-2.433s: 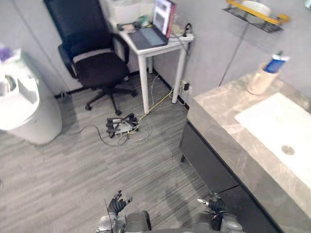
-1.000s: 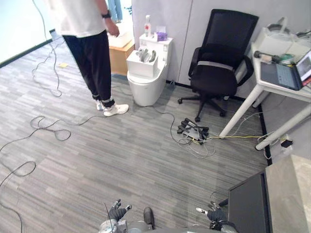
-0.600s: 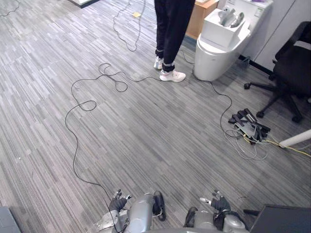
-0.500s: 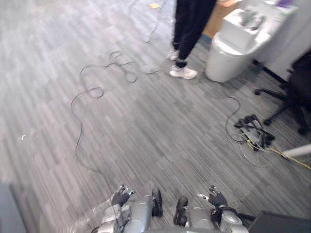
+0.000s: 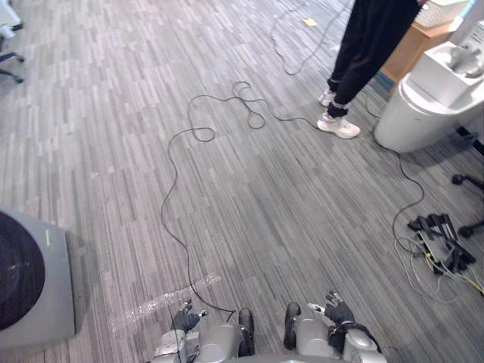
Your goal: Organize washtable
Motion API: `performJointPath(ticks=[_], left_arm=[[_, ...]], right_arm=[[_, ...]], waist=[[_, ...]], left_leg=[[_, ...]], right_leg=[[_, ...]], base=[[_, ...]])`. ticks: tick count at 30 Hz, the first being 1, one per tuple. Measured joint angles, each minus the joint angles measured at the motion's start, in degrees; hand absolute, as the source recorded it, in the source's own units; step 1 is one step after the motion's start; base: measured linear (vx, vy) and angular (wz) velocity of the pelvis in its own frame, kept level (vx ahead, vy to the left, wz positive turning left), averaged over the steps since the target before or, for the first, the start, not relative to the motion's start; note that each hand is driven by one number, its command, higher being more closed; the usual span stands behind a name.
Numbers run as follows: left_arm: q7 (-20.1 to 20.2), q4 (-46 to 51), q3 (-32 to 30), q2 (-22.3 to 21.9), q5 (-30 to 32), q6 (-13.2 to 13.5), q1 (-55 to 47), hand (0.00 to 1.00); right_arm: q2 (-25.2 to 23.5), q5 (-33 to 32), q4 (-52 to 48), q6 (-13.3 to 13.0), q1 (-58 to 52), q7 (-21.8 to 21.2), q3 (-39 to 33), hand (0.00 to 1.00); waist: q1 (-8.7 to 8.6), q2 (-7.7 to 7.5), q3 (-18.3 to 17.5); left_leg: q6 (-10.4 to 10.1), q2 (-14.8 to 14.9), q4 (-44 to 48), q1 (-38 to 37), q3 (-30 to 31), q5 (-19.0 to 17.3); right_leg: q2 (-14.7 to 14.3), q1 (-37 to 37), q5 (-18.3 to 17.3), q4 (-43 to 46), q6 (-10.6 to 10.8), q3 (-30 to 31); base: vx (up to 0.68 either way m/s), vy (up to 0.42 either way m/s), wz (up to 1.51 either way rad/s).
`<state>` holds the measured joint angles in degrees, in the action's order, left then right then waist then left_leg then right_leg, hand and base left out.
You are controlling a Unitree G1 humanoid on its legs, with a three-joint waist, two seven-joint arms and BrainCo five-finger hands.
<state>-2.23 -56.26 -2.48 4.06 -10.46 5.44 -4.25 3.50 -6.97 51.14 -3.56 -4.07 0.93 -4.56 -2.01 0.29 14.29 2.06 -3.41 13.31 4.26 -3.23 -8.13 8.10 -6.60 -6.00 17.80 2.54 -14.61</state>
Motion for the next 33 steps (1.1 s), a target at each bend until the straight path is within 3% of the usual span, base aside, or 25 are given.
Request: performJointPath(ticks=[6, 12, 21, 22, 33], left_arm=[[-0.32, -0.33, -3.1, -0.27, 0.11, 0.02, -0.39, 0.0], [-0.41, -0.92, -3.84, -0.14, 0.09, 0.02, -0.78, 0.0], [-0.4, -2.23, -3.77, -0.5, 0.13, 0.04, -1.09, 0.0], [-0.34, -2.85, -3.92, -1.06, 0.16, -0.03, -1.37, 0.0], [-0.34, -2.79, -3.8, -0.9, 0.32, -0.11, -1.35, 0.0]], right_arm=[[-1.02, 0.4, 0.79, -0.03, -0.7, 0.07, -0.15, 0.0], [-1.82, 2.21, 3.79, -0.04, -1.23, 0.09, -0.15, 0.0], [-1.99, 3.23, 5.93, -0.13, -0.95, 0.04, -1.28, 0.0], [-1.83, 3.65, 7.1, -0.08, -0.8, 0.03, -1.37, 0.0], [-1.31, 3.01, 7.1, 0.17, -0.2, -0.03, 0.28, 0.0]], waist=[[0.09, -1.61, -1.85], [2.51, -2.92, -4.27], [2.81, -2.57, -5.6], [2.79, -1.81, -6.8], [2.82, -1.95, -6.89]], left_leg=[[-2.35, 2.88, -5.01, -0.23, -1.73, 2.16], [-0.81, 2.46, -14.04, -4.34, 0.07, 8.34], [-1.22, 1.82, -18.05, -8.31, 0.7, 9.92], [-1.22, 2.48, -19.19, -10.04, 0.88, 10.67], [-1.52, 2.46, -19.18, -9.71, 0.88, 10.4]], right_leg=[[-1.19, 3.41, 1.32, -6.5, -0.88, -5.75], [-2.46, 6.4, 3.36, -11.26, -1.43, -7.42], [-2.95, 9.44, 3.58, -13.05, -1.19, -5.72], [-4.11, 12.5, 4.06, -16.25, -1.27, -5.72], [-4.04, 12.59, 4.23, -17.17, -0.98, -5.76]], base=[[-0.06, -0.128, 0.42], [0.06, -0.03, 0.19], [0.02, 0.011, 0.06], [0.0, 0.0, 0.0], [0.0, 0.0, 0.0]])
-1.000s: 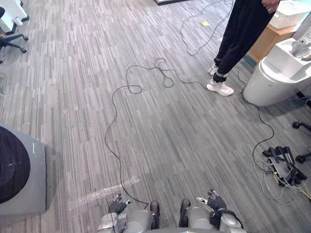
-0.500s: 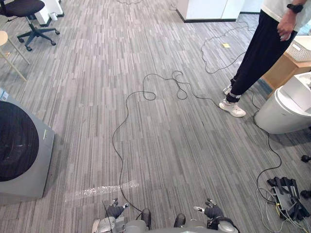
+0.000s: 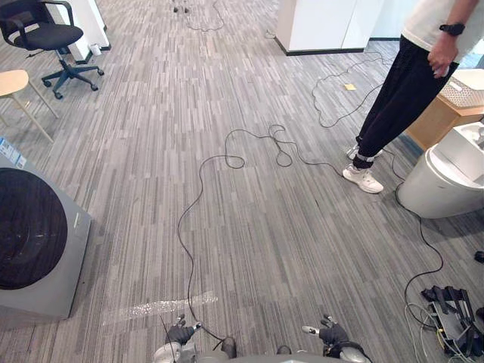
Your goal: Organize washtable
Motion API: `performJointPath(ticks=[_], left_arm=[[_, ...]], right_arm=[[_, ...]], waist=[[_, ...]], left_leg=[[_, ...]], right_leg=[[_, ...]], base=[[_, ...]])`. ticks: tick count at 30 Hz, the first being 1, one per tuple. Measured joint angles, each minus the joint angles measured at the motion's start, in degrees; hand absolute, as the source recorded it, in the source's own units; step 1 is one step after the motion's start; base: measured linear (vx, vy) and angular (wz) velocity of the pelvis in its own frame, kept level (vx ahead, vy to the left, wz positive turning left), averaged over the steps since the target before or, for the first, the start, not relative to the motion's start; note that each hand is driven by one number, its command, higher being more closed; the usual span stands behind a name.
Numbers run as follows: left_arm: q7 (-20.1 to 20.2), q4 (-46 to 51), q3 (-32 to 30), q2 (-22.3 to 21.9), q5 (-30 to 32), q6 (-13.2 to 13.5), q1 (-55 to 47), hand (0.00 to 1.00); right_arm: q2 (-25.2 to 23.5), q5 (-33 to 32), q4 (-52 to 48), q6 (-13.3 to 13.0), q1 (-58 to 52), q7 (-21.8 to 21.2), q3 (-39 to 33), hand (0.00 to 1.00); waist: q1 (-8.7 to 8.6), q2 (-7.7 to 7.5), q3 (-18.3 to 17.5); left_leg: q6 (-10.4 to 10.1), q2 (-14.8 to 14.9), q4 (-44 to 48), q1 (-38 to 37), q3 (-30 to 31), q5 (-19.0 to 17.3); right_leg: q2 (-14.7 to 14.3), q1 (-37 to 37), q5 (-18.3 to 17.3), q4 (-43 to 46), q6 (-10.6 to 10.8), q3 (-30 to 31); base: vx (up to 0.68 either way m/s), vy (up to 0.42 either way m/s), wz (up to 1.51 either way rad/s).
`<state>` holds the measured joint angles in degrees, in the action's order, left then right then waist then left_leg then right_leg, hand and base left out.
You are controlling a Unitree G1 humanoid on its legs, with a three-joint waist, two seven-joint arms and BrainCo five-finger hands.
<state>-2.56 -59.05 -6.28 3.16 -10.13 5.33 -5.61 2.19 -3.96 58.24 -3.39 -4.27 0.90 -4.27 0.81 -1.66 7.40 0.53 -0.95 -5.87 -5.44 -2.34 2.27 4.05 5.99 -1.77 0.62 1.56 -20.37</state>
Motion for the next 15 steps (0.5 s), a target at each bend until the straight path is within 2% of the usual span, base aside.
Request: performJointPath(ticks=[5, 15], left_arm=[[0.0, 0.05, 1.86, 0.68, 0.2, 0.0, 0.03, 0.0], [0.0, 0.05, 2.37, 0.73, 1.11, -0.04, 0.01, 0.0]], right_arm=[[0.48, -1.25, 0.0, 0.02, 0.34, 0.02, 1.47, 0.0], [0.58, -2.61, 1.07, -0.02, 0.46, 0.07, 1.47, 0.0]], waist=[[0.01, -0.41, -0.43], [-0.05, -0.17, -0.88]], left_leg=[[-0.1, -0.07, 0.03, -0.3, 0.59, -0.06], [-0.23, -0.06, 0.08, -0.27, 2.55, 0.08]], right_leg=[[-0.06, 0.83, 0.14, -0.83, -0.05, -0.52], [-0.08, 1.76, 0.14, -0.98, -0.07, -2.76]], base=[[0.02, -0.011, 0.05], [-0.02, -0.019, 0.11]])
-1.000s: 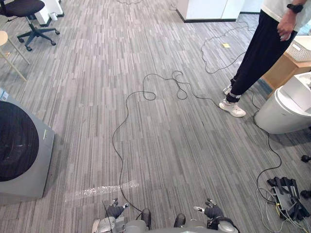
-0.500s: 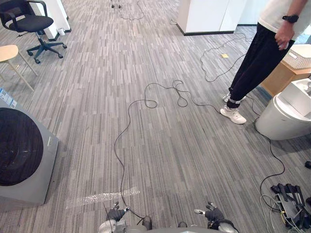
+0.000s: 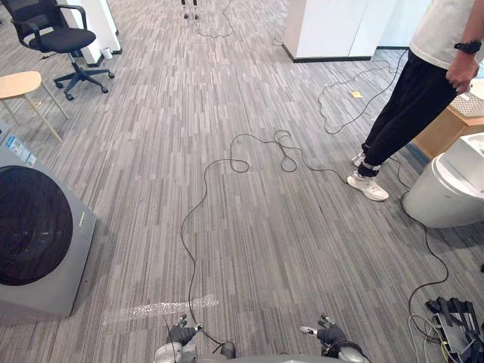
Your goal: Organize washtable
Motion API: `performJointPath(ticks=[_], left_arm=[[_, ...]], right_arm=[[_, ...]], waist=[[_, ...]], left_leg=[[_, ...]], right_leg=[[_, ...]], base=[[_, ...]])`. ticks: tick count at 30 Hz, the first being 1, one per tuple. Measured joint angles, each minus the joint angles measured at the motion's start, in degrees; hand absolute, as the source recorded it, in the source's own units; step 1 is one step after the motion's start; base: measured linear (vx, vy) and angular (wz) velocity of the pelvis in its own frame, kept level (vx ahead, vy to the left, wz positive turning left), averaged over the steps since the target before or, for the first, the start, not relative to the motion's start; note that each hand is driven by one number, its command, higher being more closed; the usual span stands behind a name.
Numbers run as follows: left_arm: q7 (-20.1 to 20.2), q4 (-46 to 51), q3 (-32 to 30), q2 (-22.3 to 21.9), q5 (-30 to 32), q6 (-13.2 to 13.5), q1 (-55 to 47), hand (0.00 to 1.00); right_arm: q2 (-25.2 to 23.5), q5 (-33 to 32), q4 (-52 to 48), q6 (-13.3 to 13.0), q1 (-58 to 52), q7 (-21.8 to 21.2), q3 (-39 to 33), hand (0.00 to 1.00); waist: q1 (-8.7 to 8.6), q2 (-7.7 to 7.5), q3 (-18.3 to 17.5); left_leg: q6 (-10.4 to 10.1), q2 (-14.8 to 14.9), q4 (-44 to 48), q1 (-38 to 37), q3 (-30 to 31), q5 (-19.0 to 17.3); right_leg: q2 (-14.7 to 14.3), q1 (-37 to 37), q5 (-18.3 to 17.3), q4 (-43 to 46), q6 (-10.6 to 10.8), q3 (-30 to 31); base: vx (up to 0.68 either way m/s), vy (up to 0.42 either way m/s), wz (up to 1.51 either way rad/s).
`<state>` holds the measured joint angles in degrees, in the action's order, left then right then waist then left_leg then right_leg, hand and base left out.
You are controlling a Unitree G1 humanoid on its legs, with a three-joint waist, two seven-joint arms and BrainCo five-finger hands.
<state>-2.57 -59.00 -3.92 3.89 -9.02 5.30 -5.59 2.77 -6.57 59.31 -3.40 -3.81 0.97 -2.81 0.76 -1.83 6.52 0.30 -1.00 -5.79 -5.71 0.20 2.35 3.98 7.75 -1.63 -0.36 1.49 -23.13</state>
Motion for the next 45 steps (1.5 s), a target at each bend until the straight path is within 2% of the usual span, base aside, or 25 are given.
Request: performJointPath(ticks=[4, 6, 7, 9, 11, 13, 15, 17, 18, 20, 23, 25, 26, 29, 32, 34, 35, 36, 37, 38, 39, 40, 42, 43, 45], left_arm=[[-0.01, 0.06, -0.04, 0.17, 0.0, 0.01, 0.05, 0.0], [-0.06, 1.53, -0.37, 0.25, -0.53, 0.1, 0.23, 0.0], [-0.1, 2.66, -0.82, 0.18, -0.58, 0.14, 0.24, 0.0], [-0.25, 3.54, -1.6, -0.3, -1.66, 0.19, 0.47, 0.0], [-0.59, 4.4, -2.85, -1.39, -2.54, 0.36, 0.44, 0.0], [-0.72, 4.75, -3.07, -2.24, -3.84, 0.38, 0.52, 0.0], [-0.66, 4.99, -3.51, -2.47, -4.03, 0.45, 0.36, 0.0], [-0.36, 5.53, -4.05, -1.43, -4.28, 0.78, 0.56, 0.0], [-0.31, 5.62, -4.37, -1.3, -4.3, 0.8, 0.55, 0.0], [-0.29, 5.55, -5.43, -1.41, -4.26, 0.57, 0.65, 0.0], [-0.24, 5.27, -3.07, 0.05, -3.82, -0.02, 0.48, 0.0], [-0.29, 5.25, -1.7, 1.11, -3.69, -0.12, 0.05, 0.0], [-0.33, 5.23, -0.77, 1.48, -3.7, -0.12, -0.24, 0.0], [-0.28, 5.17, -0.04, 0.82, -3.48, -0.17, 0.19, 0.0], [-0.3, 5.16, 1.48, 0.16, -2.02, -0.11, 0.6, 0.0], [-0.58, 5.14, 1.7, 0.71, -1.5, 0.0, 0.34, 0.0], [-0.78, 4.83, 1.71, 0.7, -1.49, -0.02, 0.33, 0.0], [-1.05, 4.51, 1.7, 0.22, -1.42, 0.06, 0.66, 0.0], [-1.18, 4.17, 1.66, -0.97, -1.34, 0.11, 0.72, 0.0], [-1.18, 3.94, 1.28, -1.13, -1.45, 0.13, 0.59, 0.0], [-1.19, 3.94, 0.63, -1.62, -1.42, 0.19, 0.96, 0.0], [-1.18, 3.94, 0.35, -2.05, -1.36, 0.2, 1.2, 0.0], [-1.11, 5.92, -0.16, -1.63, -1.39, 0.43, 1.33, 0.0], [-1.15, 8.04, -0.18, -0.99, -1.41, 0.51, 1.48, 0.0], [-1.13, 10.25, -0.22, -0.95, -1.47, 0.94, 1.48, 0.0]], right_arm=[[0.05, -0.18, -0.08, -0.08, 0.13, 0.04, 0.63, 0.0], [0.08, -0.36, -0.24, -0.09, 0.26, -0.02, 1.13, 0.0], [0.48, -0.65, -0.39, -0.07, 0.46, 0.06, 1.91, 0.0], [0.91, -0.67, -1.39, -0.03, 0.55, 0.07, 2.11, 0.0], [2.04, -0.67, -2.11, 0.0, 0.38, 0.12, 2.19, 0.0], [3.05, -0.67, -2.88, -0.07, 0.5, 0.11, 3.27, 0.0], [3.41, -0.66, -2.98, -0.07, 0.59, 0.14, 4.73, 0.0], [1.72, -0.57, -2.9, 0.01, 0.57, 0.05, 5.96, 0.0], [1.51, -0.56, -2.9, 0.01, 0.55, 0.04, 6.03, 0.0], [0.03, -0.44, -3.34, -0.02, 0.37, -0.21, 6.17, 0.0], [-0.25, 0.21, -4.95, -0.24, 0.69, -1.26, 7.34, 0.0], [-0.32, 0.23, -5.56, -0.32, 1.21, -1.32, 7.45, 0.0], [-0.12, 0.21, -6.4, -0.44, 1.24, -1.3, 8.38, 0.0], [0.35, 0.21, -7.06, -0.66, 2.47, -1.32, 9.5, 0.0], [0.77, 0.18, -8.63, -0.66, 3.8, -1.3, 9.74, 0.0], [0.66, 0.23, -9.19, -0.74, 3.93, -1.3, 10.99, 0.0], [0.77, 0.23, -9.44, -0.84, 4.06, -1.31, 11.18, 0.0], [0.79, 0.35, -9.75, -0.79, 4.83, -1.32, 11.09, 0.0], [1.04, 0.36, -9.74, -0.81, 5.26, -1.39, 10.98, 0.0], [1.19, 0.36, -9.78, -0.75, 5.39, -1.39, 11.02, 0.0], [1.1, 0.35, -10.15, -0.48, 5.7, -1.5, 11.51, 0.0], [0.94, 0.31, -9.97, -0.37, 5.71, -1.79, 12.78, 0.0], [-0.25, 0.3, -8.28, -0.08, 5.72, -2.16, 13.06, 0.0], [-0.85, 0.31, -6.9, -0.08, 5.72, -2.17, 13.1, 0.0], [-1.06, 0.31, -5.72, 0.01, 5.63, -2.15, 13.01, 0.0]], waist=[[-0.08, 0.15, 0.26], [0.31, -0.25, 1.19], [0.83, 0.48, 1.87], [1.35, 0.71, 3.43], [2.09, 2.16, 4.15], [3.31, 3.86, 4.59], [4.07, 4.36, 4.31], [5.03, 1.02, 3.07], [5.05, 0.75, 3.06], [6.22, -0.46, 2.63], [4.69, -0.84, 3.09], [4.01, -0.19, 4.17], [3.16, -0.56, 4.39], [2.84, 0.33, 5.1], [2.27, 0.92, 6.4], [1.09, -0.27, 7.01], [0.8, -0.56, 7.17], [0.04, 0.59, 7.19], [0.23, 2.35, 7.28], [0.28, 3.05, 7.26], [0.29, 4.12, 7.69], [0.45, 5.55, 8.46], [1.29, 5.36, 9.73], [2.52, 3.81, 10.23], [3.69, 2.83, 10.5]], left_leg=[[-0.56, -0.14, 2.6, 2.05, 1.15, -1.43], [-2.08, 0.06, 13.98, 8.14, 1.06, -6.61], [-4.29, 0.65, 20.6, 11.17, -0.48, -8.71], [-5.56, 1.68, 30.82, 15.09, -3.85, -9.85], [-3.79, 3.98, 37.64, 19.09, -6.79, -12.2], [-3.48, 6.28, 33.17, 21.94, -8.43, -12.35], [-2.67, 7.72, 28.44, 22.03, -8.71, -11.13], [1.1, 4.55, 27.94, 22.37, -10.29, -12.41], [1.54, 4.19, 28.04, 22.36, -10.42, -12.7], [3.35, 1.91, 29.98, 20.59, -12.16, -16.24], [5.16, 0.46, 30.41, 14.28, -10.68, -20.5], [5.48, 0.9, 30.59, 9.4, -8.52, -23.41], [5.2, 1.54, 28.51, 5.12, -7.03, -24.16], [4.81, 4.45, 23.9, -0.27, -5.59, -24.35], [3.14, 6.92, 19.39, -4.81, -4.21, -23.42], [-1.84, 6.88, 17.97, -9.59, -1.68, -24.7], [-2.55, 7.08, 18.07, -11.14, -0.62, -25.15], [-3.52, 8.39, 20.2, -11.42, 1.53, -24.84], [-6.51, 10.22, 26.92, -9.31, 2.41, -23.03], [-7.13, 10.9, 31.86, -7.42, 2.8, -21.2], [-7.75, 11.96, 43.48, -2.65, 2.99, -14.15], [-9.96, 14.05, 56.28, 2.78, 2.16, -10.92], [-7.18, 15.79, 68.17, 10.21, -1.84, -15.8], [-5.7, 14.12, 67.28, 14.93, -4.36, -17.8], [-3.48, 11.87, 60.32, 20.23, -6.71, -19.32]], right_leg=[[0.21, -0.67, -1.34, 0.61, 0.46, -1.0], [0.15, -1.64, -2.34, 1.8, 0.18, -0.6], [0.04, -1.57, -2.92, 2.27, 0.0, -0.53], [0.3, 0.03, -3.59, 2.41, -0.35, -0.04], [-0.11, 0.89, -3.97, 2.44, -0.06, 0.29], [-0.22, 0.56, -4.71, 2.39, 1.1, 1.91], [-0.81, 0.0, -5.22, 2.3, 1.92, 3.77], [1.95, -1.37, -6.75, 3.13, 4.2, 7.67], [2.36, -1.55, -7.3, 3.7, 4.71, 7.7], [6.54, -6.82, -12.09, 19.25, 7.22, 11.64], [9.12, -12.75, -10.42, 42.8, 7.98, 14.78], [8.08, -16.09, -12.85, 52.55, 6.64, 14.63], [7.86, -18.37, -15.35, 52.6, 3.03, 10.19], [4.87, -24.36, -16.71, 42.73, 0.94, 4.15], [1.49, -30.09, -8.6, 23.47, 0.61, 2.92], [0.59, -30.42, 1.2, 10.35, -0.56, 5.24], [0.57, -30.41, 7.02, 12.06, -1.67, 7.16], [0.47, -31.99, 7.67, 19.14, -3.23, 7.59], [-0.45, -32.21, 3.49, 23.51, -4.39, 6.32], [-1.03, -31.68, 1.76, 24.48, -4.56, 5.94], [-2.76, -28.81, -0.76, 23.89, -5.05, 5.97], [-5.51, -23.67, -1.58, 20.09, -5.5, 6.07], [-8.06, -14.82, -2.54, 13.64, -6.58, 6.92], [-7.94, -9.86, -2.33, 10.14, -6.13, 7.65], [-7.71, -5.57, -2.33, 6.69, -5.94, 8.57]], base=[[-0.03, -0.012, 0.16], [-0.02, 0.007, 0.17], [-0.02, 0.017, 0.07], [-0.02, 0.058, 0.01], [0.01, 0.095, -0.14], [0.07, 0.164, -0.4], [0.23, 0.246, -0.5], [0.39, 0.245, -0.27], [0.3, 0.155, 0.03], [0.43, 0.214, -0.12], [0.37, 0.145, 0.25], [0.5, 0.044, 0.53], [0.57, -0.004, 0.58], [0.48, -0.034, 0.33], [0.55, -0.074, 0.44], [0.7, -0.186, 0.68], [0.67, -0.215, 0.72], [0.65, -0.233, 0.5], [0.78, -0.27, 0.32], [0.64, -0.236, -0.03], [0.81, -0.251, -0.15], [0.67, -0.176, -0.18], [0.61, -0.109, -0.2], [0.63, -0.097, -0.2], [0.58, -0.068, -0.23]])
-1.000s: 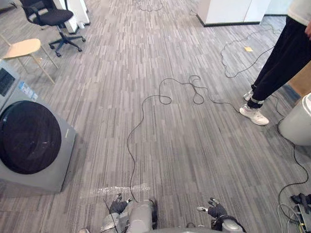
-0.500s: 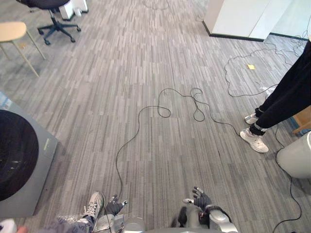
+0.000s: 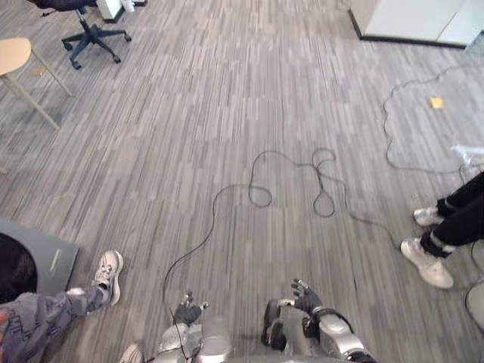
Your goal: Organize washtable
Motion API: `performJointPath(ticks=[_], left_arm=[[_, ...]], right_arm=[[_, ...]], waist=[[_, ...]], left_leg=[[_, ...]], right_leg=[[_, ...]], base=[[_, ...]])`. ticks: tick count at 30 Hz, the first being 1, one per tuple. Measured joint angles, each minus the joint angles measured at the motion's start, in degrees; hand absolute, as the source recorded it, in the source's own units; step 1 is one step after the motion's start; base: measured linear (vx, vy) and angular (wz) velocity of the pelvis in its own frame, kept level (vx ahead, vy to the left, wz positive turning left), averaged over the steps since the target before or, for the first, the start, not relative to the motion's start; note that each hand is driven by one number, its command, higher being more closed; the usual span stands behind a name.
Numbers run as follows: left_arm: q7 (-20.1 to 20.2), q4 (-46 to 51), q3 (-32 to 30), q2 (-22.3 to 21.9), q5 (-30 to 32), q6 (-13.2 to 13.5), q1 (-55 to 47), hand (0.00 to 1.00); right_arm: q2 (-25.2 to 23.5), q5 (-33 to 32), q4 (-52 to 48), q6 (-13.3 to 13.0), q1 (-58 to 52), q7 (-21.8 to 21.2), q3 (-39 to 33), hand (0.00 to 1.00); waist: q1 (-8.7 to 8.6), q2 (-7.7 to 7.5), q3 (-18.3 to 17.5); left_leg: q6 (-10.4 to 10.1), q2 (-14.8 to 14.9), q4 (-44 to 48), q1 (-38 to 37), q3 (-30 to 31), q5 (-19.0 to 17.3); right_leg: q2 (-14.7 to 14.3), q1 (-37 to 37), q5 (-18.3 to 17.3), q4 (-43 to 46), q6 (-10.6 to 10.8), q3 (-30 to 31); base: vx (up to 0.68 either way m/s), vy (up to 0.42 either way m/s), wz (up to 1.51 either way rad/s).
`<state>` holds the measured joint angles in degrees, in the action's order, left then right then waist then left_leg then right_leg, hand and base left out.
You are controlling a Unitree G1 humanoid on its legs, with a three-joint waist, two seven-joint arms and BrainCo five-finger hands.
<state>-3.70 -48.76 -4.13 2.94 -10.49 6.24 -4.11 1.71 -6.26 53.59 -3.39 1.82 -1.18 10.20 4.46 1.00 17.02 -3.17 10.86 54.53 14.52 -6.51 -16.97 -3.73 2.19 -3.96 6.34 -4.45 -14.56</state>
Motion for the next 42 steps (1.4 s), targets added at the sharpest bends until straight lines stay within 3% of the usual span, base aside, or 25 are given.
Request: performJointPath(ticks=[3, 4, 6, 7, 9, 13, 15, 18, 19, 22, 23, 24, 25, 27, 28, 29, 30, 32, 34, 36, 37, 38, 39, 40, 42], left_arm=[[0.01, 2.25, -0.74, -0.44, -0.1, 0.64, 0.34, 0.0], [-0.05, 2.98, -1.13, -1.26, -0.28, 0.78, 0.38, 0.0], [-0.09, 3.55, -1.27, -1.56, -0.28, 0.83, 0.36, 0.0], [0.02, 3.91, -1.78, -0.65, -0.3, 0.77, 0.38, 0.0], [-0.15, 4.41, -2.67, -0.61, -0.43, 0.64, 0.43, 0.0], [-0.13, 1.87, 0.4, 1.86, -0.4, -0.78, 0.41, 0.0], [-0.16, 0.84, 0.94, 1.84, -0.41, -1.04, -0.27, 0.0], [-0.1, -0.03, 1.23, 2.09, -0.24, -0.99, -1.16, 0.0], [-0.12, -0.85, 1.23, 2.06, -0.16, -1.03, -1.04, 0.0], [-0.15, -1.49, 1.22, 1.9, 0.01, -0.97, -1.46, 0.0], [-0.13, -2.24, 1.1, 2.12, 0.36, -0.81, -1.85, 0.0], [-0.13, -2.5, 1.1, 2.23, 0.42, -0.76, -2.01, 0.0], [-0.16, -3.58, 0.92, 1.83, 0.79, -0.73, -2.25, 0.0], [-0.06, -4.81, -1.27, -0.32, 1.43, -0.85, -1.87, 0.0], [-0.04, -4.76, -3.65, -1.85, 1.41, -0.9, -1.73, 0.0], [-0.03, -4.79, -4.44, -2.54, 1.45, -0.91, -1.87, 0.0], [0.08, -4.23, -5.05, -2.79, 1.5, -0.92, -1.44, 0.0], [0.11, -2.04, -5.04, -1.32, 1.41, -0.67, -1.28, 0.0], [0.08, 0.73, -5.61, -0.49, 1.32, -0.32, -1.07, 0.0], [0.07, 1.73, -6.59, -0.59, 1.03, -0.11, -0.79, 0.0], [-0.04, 1.57, -6.85, -0.82, 1.04, -0.2, -0.95, 0.0], [-0.09, 1.31, -7.02, -1.21, 1.01, -0.2, -1.55, 0.0], [-0.19, 0.67, -7.52, -0.86, 1.01, -0.21, -2.01, 0.0], [-0.27, 0.18, -9.36, -0.19, 0.95, -0.24, -2.18, 0.0], [-0.36, -0.39, -10.1, 0.15, 0.86, -0.72, -2.29, 0.0]], right_arm=[[0.23, 0.03, 0.31, 0.03, 0.91, 0.18, -0.25, 0.0], [0.46, 0.13, 1.55, -0.16, 1.31, 0.28, -0.19, 0.0], [0.3, 0.25, 2.55, -0.12, 1.47, 0.36, -0.14, 0.0], [-0.54, 0.37, 2.44, -0.16, 1.43, 0.56, -0.2, 0.0], [-1.07, 1.02, 1.68, -0.4, 0.84, 0.89, -1.28, 0.0], [-1.45, 2.28, 0.97, -0.24, -1.62, 0.88, -3.37, 0.0], [-1.22, 2.35, 0.31, -0.3, -1.58, 0.91, -3.76, 0.0], [-1.17, 2.37, -1.13, -0.61, -1.22, 0.8, -3.71, 0.0], [-0.97, 2.37, -1.38, -0.86, -0.93, 0.85, -3.71, 0.0], [-0.52, 2.4, -2.3, -1.16, -0.84, 0.86, -3.61, 0.0], [-0.73, 2.41, -2.3, -1.18, -0.69, 0.83, -3.39, 0.0], [-0.84, 2.41, -2.23, -1.15, -0.74, 0.83, -3.37, 0.0], [-0.86, 2.46, -2.0, -0.94, -0.86, 0.75, -3.46, 0.0], [0.27, 2.44, -2.69, -0.4, -0.81, -0.01, -3.65, 0.0], [0.66, 2.4, -3.56, -0.05, -0.86, -0.27, -3.16, 0.0], [0.79, 2.4, -3.36, 0.02, -0.8, -0.25, -2.91, 0.0], [0.02, 2.36, -2.02, 0.44, -0.63, -0.15, -3.59, 0.0], [-1.53, 2.36, 1.02, 1.29, 0.16, -0.13, -3.5, 0.0], [-2.15, 2.34, 1.93, 1.49, 0.28, -0.07, -3.56, 0.0], [-1.68, 2.35, 2.11, 1.42, 0.61, 0.04, -3.81, 0.0], [-1.23, 2.37, 2.89, 1.27, 0.71, 0.08, -4.17, 0.0], [-1.04, 2.39, 4.35, 1.25, 0.8, 0.3, -4.12, 0.0], [-1.3, 2.39, 5.39, 1.3, 0.9, 0.5, -3.97, 0.0], [-2.44, 2.39, 5.67, 1.22, 0.59, 0.89, -3.91, 0.0], [-3.18, 2.39, 4.97, 0.97, 0.21, 0.96, -5.32, 0.0]], waist=[[1.71, -0.22, 0.81], [3.31, -0.18, 0.85], [4.82, -1.59, 0.49], [4.55, -3.32, 0.11], [4.19, -3.85, -0.18], [2.09, -5.31, -0.24], [0.89, -4.04, 0.2], [-0.55, -4.31, 0.16], [-0.59, -4.24, 0.17], [-0.92, -4.53, -0.03], [-1.54, -5.1, -0.69], [-1.86, -5.27, -1.06], [-2.61, -4.05, -2.47], [-3.3, -0.8, -3.67], [-3.13, 1.99, -2.86], [-2.37, 3.26, -2.83], [-1.86, 3.68, -2.38], [-1.15, 0.73, -1.46], [0.29, -1.84, -0.99], [1.64, -1.45, -0.67], [2.69, -1.07, -0.55], [3.95, -0.12, -0.48], [4.51, -0.63, -0.76], [4.28, -3.34, -1.0], [4.32, -4.3, -1.28]], left_leg=[[-0.49, -5.31, -21.77, 7.28, 0.39, 1.43], [-1.25, -6.94, -37.42, 7.32, 2.22, 8.88], [0.23, -7.89, -39.34, 5.89, 1.06, 18.36], [3.79, -8.97, -35.85, 7.17, 0.39, 17.25], [8.52, -9.03, -28.39, 8.46, -0.15, 11.81], [11.37, -12.79, -25.54, -2.7, 1.62, 1.46], [12.08, -13.02, -28.15, -9.67, 3.02, -0.66], [12.56, -12.99, -33.97, -18.63, 6.06, -1.59], [12.21, -12.93, -36.5, -21.82, 6.95, -1.73], [8.95, -12.96, -42.01, -29.87, 8.69, -3.5], [6.1, -13.0, -41.12, -33.05, 10.48, -5.05], [5.52, -13.02, -40.41, -33.38, 11.04, -5.37], [3.74, -12.27, -34.15, -32.66, 12.69, -6.39], [-2.15, -8.71, -15.49, -25.56, 11.51, -0.25], [-2.86, -5.66, -2.06, -20.42, 8.29, 14.88], [-3.21, -2.92, 3.53, -18.07, 6.29, 17.15], [0.67, 0.86, 12.74, -12.61, 1.89, 11.28], [1.18, 0.34, 13.54, -5.81, -1.21, 5.66], [2.03, -2.59, -0.27, 3.37, -2.6, 1.98], [1.14, -4.48, -17.72, 6.58, -1.45, 3.15], [-1.25, -4.96, -33.52, 7.14, 0.45, 7.78], [-3.0, -3.75, -38.94, 7.7, 1.62, 14.08], [-1.17, -4.71, -35.66, 7.74, 0.79, 17.59], [1.58, -6.95, -31.6, 8.93, 0.34, 15.88], [6.08, -7.52, -25.86, 9.77, -1.12, 11.71]], right_leg=[[1.04, 5.26, -1.86, -4.13, 1.93, 1.8], [1.46, 7.97, -3.6, -5.56, 2.96, 2.95], [2.83, 11.17, -6.14, -6.51, 4.85, 4.53], [4.39, 11.68, -7.68, -5.49, 5.82, 4.2], [5.52, 10.44, -8.61, 1.26, 7.23, 4.23], [11.66, -4.19, -6.49, 47.48, 9.11, 4.95], [12.04, -8.41, -8.43, 51.47, 7.22, 1.77], [11.45, -15.23, -11.24, 40.59, 6.1, -4.36], [10.31, -18.19, -10.47, 30.68, 6.46, -5.18], [7.87, -22.25, -1.25, 6.06, 7.74, -5.25], [7.32, -23.82, -0.24, 4.98, 6.48, -4.81], [7.13, -23.9, -0.12, 5.05, 5.86, -4.51], [5.4, -24.32, 5.96, 7.76, -1.88, -2.41], [3.93, -22.15, 7.58, 11.59, -2.34, -4.74], [1.39, -17.7, 6.54, 10.36, -1.93, -4.38], [-0.22, -15.04, 5.66, 8.85, -2.4, -3.76], [-1.73, -10.06, 3.61, 6.96, -3.03, -2.4], [-0.81, -2.2, 2.2, 2.46, -2.59, 0.23], [1.41, 4.71, 0.34, -2.0, -0.48, 3.02], [3.04, 7.67, -2.03, -2.94, 2.17, 4.68], [3.49, 10.07, -4.08, -3.99, 3.09, 6.22], [3.44, 12.92, -6.84, -5.16, 3.88, 8.19], [4.33, 14.87, -8.58, -5.16, 4.15, 9.01], [6.75, 15.52, -9.53, -4.08, 3.99, 8.35], [8.6, 13.46, -9.53, 4.43, 5.64, 8.16]], base=[[0.62, 0.119, -0.29], [0.31, 0.112, -0.36], [0.56, 0.217, -0.35], [0.71, 0.26, -0.1], [0.61, 0.22, -0.02], [0.59, 0.239, 0.24], [0.58, 0.162, 0.46], [0.63, 0.098, 0.65], [0.62, 0.05, 0.45], [0.72, 0.014, 0.57], [0.72, -0.026, 0.65], [0.97, -0.071, 0.77], [0.85, -0.059, 0.57], [0.9, -0.052, 0.32], [0.61, -0.025, -0.16], [0.74, -0.003, -0.44], [0.74, 0.013, -0.43], [0.74, 0.016, -0.37], [0.78, 0.106, -0.57], [0.66, 0.206, -0.58], [0.67, 0.311, -0.69], [0.81, 0.412, -0.7], [0.85, 0.431, -0.39], [0.57, 0.282, -0.03], [0.73, 0.316, 0.07]])
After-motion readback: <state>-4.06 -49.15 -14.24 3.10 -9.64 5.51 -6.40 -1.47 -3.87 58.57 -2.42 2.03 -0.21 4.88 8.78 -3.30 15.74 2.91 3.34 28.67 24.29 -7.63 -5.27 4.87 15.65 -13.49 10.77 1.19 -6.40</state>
